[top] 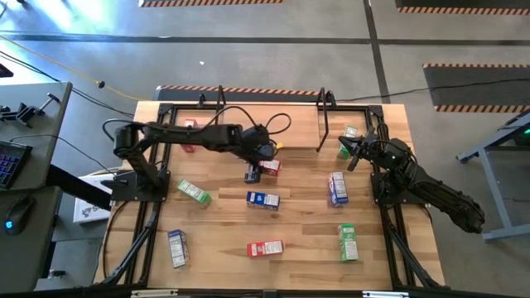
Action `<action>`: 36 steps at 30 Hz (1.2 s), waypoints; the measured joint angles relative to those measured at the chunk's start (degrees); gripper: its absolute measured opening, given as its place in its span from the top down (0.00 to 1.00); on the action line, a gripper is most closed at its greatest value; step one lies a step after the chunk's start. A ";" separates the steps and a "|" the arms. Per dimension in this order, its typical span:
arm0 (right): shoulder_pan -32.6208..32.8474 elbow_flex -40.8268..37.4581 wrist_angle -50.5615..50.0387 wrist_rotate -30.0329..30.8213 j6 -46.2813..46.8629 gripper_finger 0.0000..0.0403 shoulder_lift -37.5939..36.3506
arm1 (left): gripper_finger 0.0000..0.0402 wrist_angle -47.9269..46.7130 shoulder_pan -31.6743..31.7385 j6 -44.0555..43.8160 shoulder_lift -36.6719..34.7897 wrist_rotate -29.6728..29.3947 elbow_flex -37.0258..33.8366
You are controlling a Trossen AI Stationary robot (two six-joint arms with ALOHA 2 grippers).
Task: Stack cereal on shelf
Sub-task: Put the middle red cereal box on the shelf
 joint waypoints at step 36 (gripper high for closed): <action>0.00 0.00 -0.01 0.00 0.00 1.00 -0.04 | 0.48 -4.12 2.23 5.98 12.35 -6.36 1.46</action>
